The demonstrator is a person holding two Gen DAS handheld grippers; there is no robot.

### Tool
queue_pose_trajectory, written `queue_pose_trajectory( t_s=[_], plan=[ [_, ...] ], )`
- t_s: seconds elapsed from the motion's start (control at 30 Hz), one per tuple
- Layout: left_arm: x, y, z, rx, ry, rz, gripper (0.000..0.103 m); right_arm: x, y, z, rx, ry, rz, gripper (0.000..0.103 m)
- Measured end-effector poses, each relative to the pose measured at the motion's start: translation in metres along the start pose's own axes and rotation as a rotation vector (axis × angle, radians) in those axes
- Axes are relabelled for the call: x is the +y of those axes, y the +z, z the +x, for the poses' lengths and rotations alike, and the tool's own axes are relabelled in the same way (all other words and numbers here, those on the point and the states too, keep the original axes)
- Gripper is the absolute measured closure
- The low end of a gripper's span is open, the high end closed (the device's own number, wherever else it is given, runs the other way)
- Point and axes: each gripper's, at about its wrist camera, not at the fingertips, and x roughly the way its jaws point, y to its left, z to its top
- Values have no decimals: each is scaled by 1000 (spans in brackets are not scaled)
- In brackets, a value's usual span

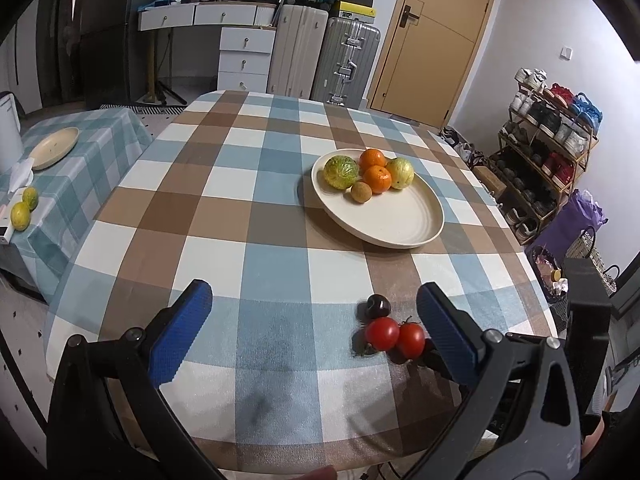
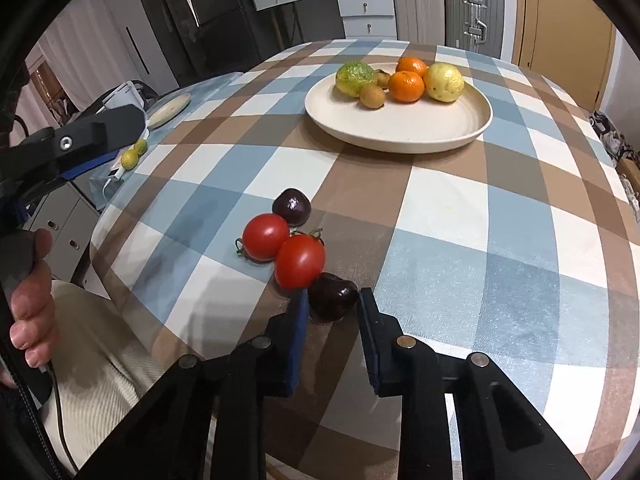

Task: Organize fruits
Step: 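Close the right gripper on a dark purple plum and lift it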

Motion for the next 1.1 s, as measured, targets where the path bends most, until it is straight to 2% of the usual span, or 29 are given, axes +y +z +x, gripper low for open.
queue_pose_trajectory(
  t_s=[0.23,0.7,0.83,0.9,1.0,1.1],
  plan=[
    [4,-1,2,7,8,-8,1,0,0,-2,-2,10,0,78],
    [7,-5,27,80,14,-29,1,-5,6,-22,-77,14,32,78],
    [1,-5,37,124,-15,-19,1,-10,7,-33,-107,19,63,78],
    [-3,-2,44,161,-50,-17,1,-15,8,-40,-128,29,86,78],
    [-7,6,49,177,-98,-31,1,-21,11,-48,-153,35,119,78],
    [-18,18,65,247,-141,1,1,-27,12,-58,-179,38,145,78]
  ],
)
